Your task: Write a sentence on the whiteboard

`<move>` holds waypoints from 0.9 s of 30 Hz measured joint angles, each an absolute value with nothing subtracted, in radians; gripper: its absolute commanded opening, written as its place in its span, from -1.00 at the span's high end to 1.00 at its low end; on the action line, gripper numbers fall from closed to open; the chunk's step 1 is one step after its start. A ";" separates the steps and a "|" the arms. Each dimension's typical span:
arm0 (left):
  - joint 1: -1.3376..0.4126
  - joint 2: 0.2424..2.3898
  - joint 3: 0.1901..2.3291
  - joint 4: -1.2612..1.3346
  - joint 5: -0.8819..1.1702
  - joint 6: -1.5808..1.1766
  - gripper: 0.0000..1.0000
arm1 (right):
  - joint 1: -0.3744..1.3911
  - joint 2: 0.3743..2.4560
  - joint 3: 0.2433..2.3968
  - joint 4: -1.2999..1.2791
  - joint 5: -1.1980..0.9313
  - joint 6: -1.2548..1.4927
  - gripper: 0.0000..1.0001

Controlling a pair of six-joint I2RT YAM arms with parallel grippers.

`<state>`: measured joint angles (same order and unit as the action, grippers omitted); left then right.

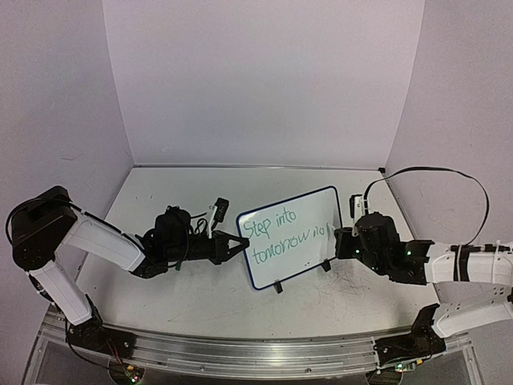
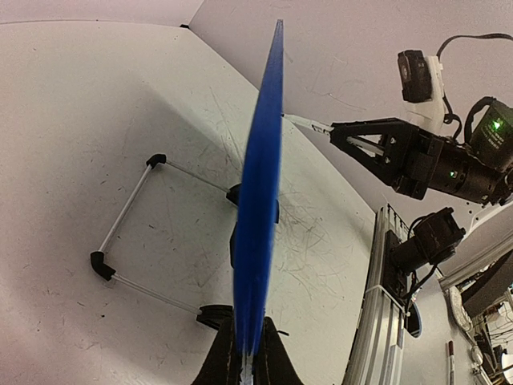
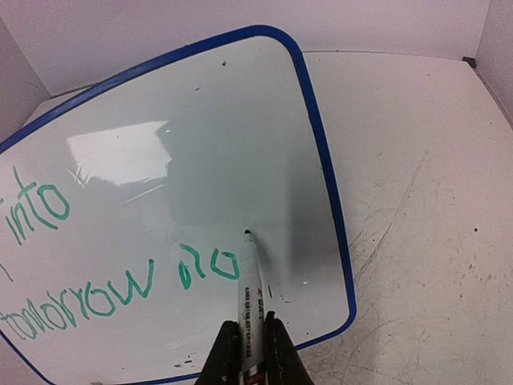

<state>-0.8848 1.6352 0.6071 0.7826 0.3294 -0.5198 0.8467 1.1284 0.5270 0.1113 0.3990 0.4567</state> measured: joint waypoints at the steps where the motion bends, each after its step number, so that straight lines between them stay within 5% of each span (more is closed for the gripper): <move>1: -0.885 1.635 0.607 0.783 0.329 -0.520 1.00 | 0.847 1.135 0.527 0.112 0.398 0.456 1.00; 27: -0.884 1.635 0.607 0.782 0.336 -0.520 1.00 | 0.840 1.162 0.527 0.095 0.375 0.473 1.00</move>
<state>-0.8845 1.6352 0.6071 0.7823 0.3355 -0.5198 0.8402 1.1618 0.5270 0.0953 0.3745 0.4732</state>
